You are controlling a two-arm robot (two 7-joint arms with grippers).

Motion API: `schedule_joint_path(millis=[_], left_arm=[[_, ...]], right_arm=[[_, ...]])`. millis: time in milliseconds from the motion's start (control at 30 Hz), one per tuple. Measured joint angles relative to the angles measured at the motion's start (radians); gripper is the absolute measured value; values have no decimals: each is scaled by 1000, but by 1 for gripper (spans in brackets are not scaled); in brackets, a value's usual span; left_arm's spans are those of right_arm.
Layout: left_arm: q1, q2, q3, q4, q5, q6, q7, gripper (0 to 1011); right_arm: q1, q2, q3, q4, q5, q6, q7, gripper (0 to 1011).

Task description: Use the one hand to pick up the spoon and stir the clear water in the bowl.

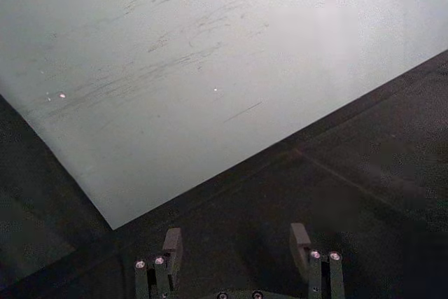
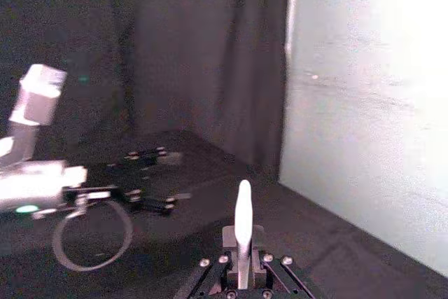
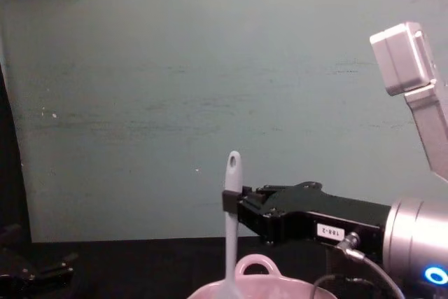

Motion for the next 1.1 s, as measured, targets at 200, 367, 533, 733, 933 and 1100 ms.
schedule_joint_path(millis=[200,367,533,733,933,1100], left_arm=[[0,0,0,0,0,0,0,1011],[0,0,0,0,0,0,0,1011],[0,0,0,0,0,0,0,1011],[0,0,0,0,0,0,0,1011],[0,0,0,0,0,0,0,1011],[0,0,0,0,0,0,0,1011]], right_arm=[[9,-24,27,34,-37,-7,-54,109],[8,-16,50,39,-53,-6,-67,109],[-15,15,79,11,-52,9,-53,109],[-66,66,113,-63,-16,42,6,109],[-114,101,126,-137,28,77,55,109],[-135,109,116,-172,55,95,76,109]])
